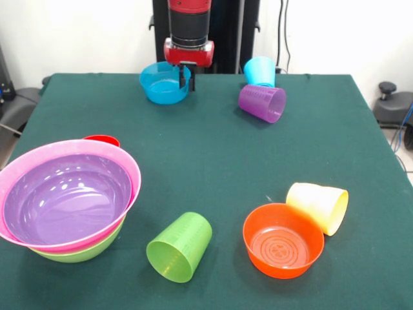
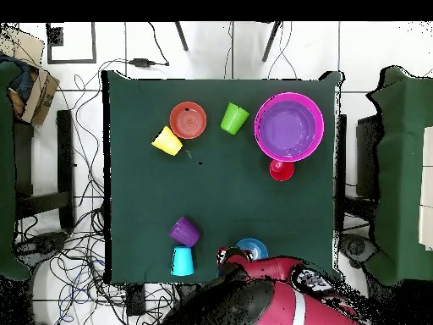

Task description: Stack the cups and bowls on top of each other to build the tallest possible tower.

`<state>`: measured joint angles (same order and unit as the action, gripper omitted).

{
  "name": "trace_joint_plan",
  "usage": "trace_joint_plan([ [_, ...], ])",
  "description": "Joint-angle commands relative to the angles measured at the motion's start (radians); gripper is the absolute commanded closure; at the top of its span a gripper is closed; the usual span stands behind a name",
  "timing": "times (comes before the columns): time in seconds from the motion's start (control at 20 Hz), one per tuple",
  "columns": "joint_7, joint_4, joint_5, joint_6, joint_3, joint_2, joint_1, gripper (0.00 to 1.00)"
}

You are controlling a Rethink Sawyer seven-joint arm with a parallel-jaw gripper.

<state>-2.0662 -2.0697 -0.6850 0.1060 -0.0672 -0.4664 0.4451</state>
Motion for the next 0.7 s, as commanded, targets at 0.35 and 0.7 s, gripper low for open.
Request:
trace_joint_plan([
  [0.35,-0.002,0.032,0.003,-0.131,0.166,-0.117,0.006,1.00],
  [0.7,0.033,-0.030,0.045,-0.259,0.256,-0.241,0.061,1.00],
])
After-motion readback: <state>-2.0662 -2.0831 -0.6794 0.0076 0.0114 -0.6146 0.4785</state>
